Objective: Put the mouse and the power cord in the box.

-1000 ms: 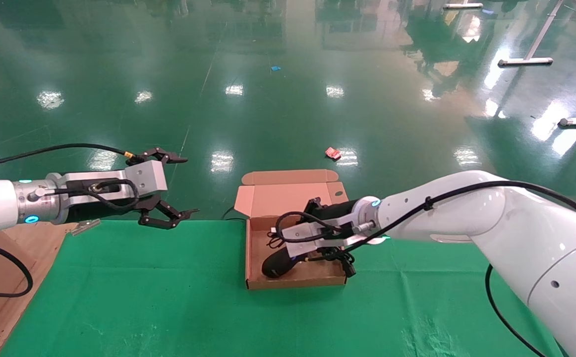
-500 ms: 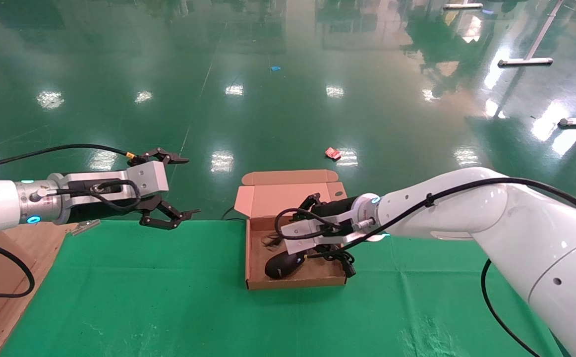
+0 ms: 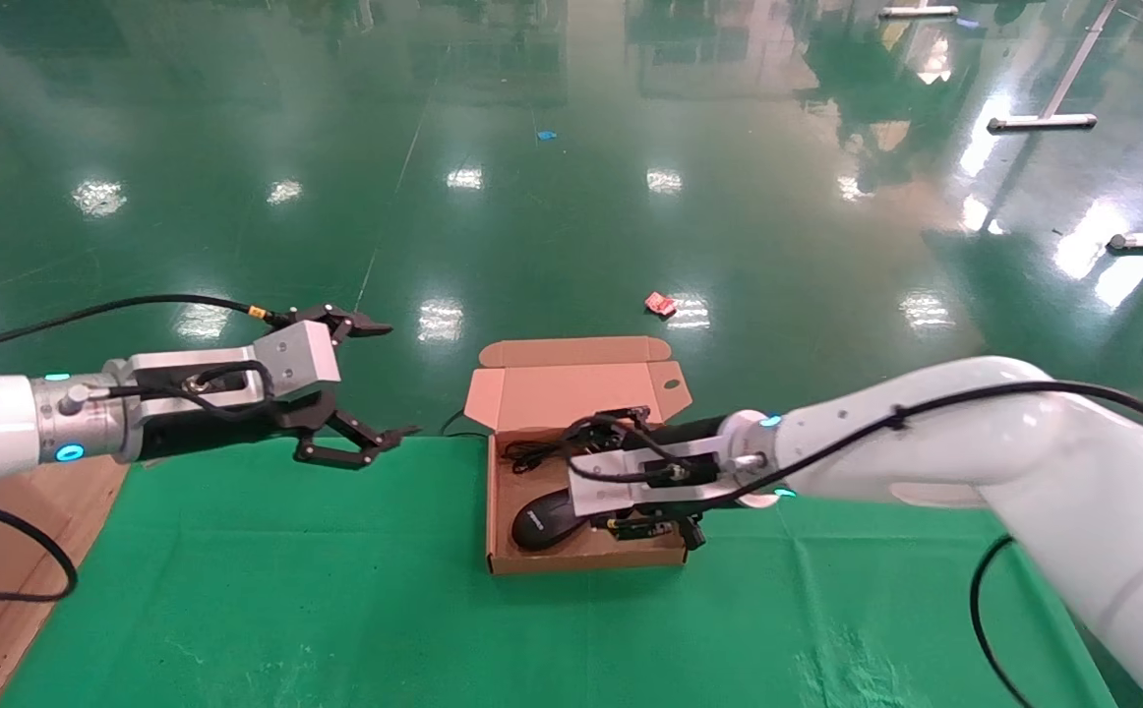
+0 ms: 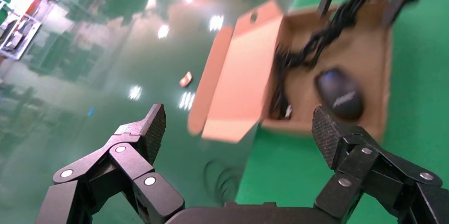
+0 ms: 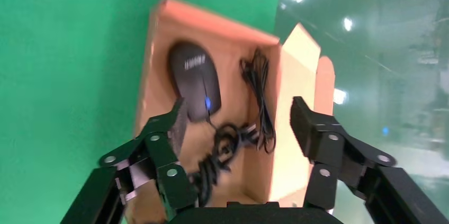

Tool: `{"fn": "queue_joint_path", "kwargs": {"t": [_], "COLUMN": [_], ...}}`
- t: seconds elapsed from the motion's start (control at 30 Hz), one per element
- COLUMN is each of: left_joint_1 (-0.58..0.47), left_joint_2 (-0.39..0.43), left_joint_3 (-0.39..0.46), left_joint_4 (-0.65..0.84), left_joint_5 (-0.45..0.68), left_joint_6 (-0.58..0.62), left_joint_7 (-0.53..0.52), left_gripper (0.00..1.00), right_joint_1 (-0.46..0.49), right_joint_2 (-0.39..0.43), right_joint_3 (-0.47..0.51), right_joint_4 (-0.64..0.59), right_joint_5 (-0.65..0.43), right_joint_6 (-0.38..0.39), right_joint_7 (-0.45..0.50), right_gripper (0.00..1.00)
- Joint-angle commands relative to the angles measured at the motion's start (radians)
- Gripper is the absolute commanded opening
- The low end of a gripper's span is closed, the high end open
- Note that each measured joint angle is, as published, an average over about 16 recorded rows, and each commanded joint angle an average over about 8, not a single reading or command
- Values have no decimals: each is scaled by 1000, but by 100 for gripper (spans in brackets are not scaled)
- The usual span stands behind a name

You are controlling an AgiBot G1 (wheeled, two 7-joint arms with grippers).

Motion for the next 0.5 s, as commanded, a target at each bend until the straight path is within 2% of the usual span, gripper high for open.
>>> {"fn": "queue_joint_path", "kwargs": {"t": [0.03,0.5], "left_joint_1": [20,166], "left_joint_2": [-11,-91], "left_joint_3": [-24,-202], "left_joint_4": [-29,-243], "left_joint_5": [-6,-53], "left_joint_6": [16,130], "left_joint_7": [-28,-231], "left_gripper": [100,100], "right_joint_1": [-20,-164], "right_joint_2": [24,200], "right_joint_3": [29,240], "right_joint_4": [25,206], "right_joint_5": [25,204], "right_joint_6": [-24,-195], "right_joint_7": [21,173], "right_gripper": [100,100]}}
